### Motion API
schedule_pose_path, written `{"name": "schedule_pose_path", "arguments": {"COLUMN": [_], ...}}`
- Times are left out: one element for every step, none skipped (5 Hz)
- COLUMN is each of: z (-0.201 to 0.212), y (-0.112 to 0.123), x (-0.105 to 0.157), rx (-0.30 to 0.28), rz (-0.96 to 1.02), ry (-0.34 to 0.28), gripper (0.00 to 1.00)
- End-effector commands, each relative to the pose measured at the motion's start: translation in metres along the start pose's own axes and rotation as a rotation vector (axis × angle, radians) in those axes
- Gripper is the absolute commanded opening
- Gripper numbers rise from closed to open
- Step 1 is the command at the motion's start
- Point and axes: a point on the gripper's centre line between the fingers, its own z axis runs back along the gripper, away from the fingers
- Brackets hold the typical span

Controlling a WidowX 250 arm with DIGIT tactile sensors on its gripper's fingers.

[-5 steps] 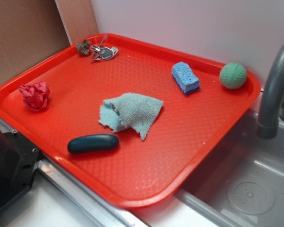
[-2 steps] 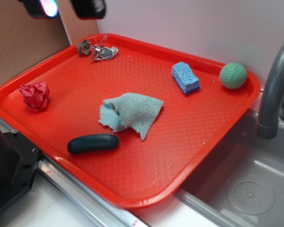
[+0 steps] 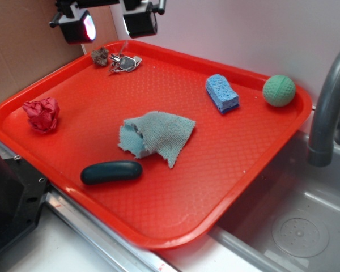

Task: Grab the blue sponge.

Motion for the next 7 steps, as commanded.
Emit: {"name": "schedule_pose_path", "arguments": {"z": [-0.041,-0.057,-0.073,-0.074,-0.079,-0.093,-0.106], "y": [-0.016,-0.044,-0.07,-0.086,-0.108,-0.114,-0.11], "x": [0.034,0.044,0.057,0.05,0.071,0.075,0.055], "rx": [0.006,-0.049,0.0,-0.019,-0.02,0.007,0.036], "rz": [-0.032,-0.04,-0.017,-0.056,-0.058,-0.055,-0.061], "ry": [-0.015,-0.087,-0.078,-0.137,-0.15,-0.114,-0.08], "gripper": [1.0,1.0,1.0,1.0,1.0,1.0,1.0]}}
